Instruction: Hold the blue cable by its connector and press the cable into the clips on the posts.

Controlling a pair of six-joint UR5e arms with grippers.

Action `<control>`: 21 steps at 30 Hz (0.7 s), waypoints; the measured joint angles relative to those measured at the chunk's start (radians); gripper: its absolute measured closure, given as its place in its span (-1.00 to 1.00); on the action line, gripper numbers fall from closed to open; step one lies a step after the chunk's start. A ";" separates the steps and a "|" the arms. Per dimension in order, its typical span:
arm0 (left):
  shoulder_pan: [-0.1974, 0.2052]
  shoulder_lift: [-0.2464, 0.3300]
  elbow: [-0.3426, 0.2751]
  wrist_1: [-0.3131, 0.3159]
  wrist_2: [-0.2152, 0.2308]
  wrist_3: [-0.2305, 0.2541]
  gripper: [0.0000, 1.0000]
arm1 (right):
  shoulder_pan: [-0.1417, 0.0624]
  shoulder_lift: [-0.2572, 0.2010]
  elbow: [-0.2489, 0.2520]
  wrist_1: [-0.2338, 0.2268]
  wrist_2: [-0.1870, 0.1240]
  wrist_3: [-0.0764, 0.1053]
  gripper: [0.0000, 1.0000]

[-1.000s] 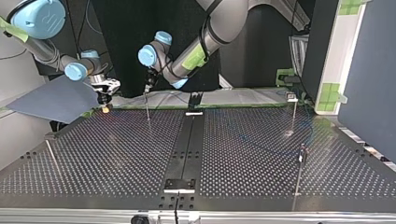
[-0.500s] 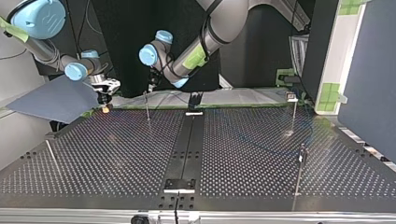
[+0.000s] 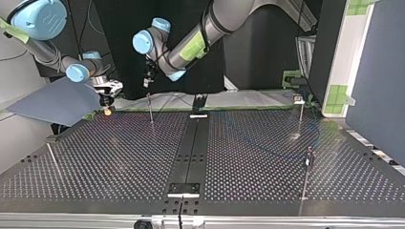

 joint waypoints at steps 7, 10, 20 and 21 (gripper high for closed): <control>0.002 0.067 -0.067 0.067 -0.035 -0.039 -1.00 | 0.002 0.001 0.000 0.000 0.000 0.001 1.00; -0.002 0.093 -0.093 0.093 -0.055 -0.046 -1.00 | 0.002 0.001 0.000 0.000 0.000 0.003 1.00; -0.004 0.186 -0.186 0.134 -0.114 -0.069 -1.00 | 0.002 0.001 0.000 0.001 0.000 0.004 1.00; -0.004 0.194 -0.194 0.129 -0.120 -0.069 -1.00 | 0.003 0.001 0.000 0.001 0.000 0.004 1.00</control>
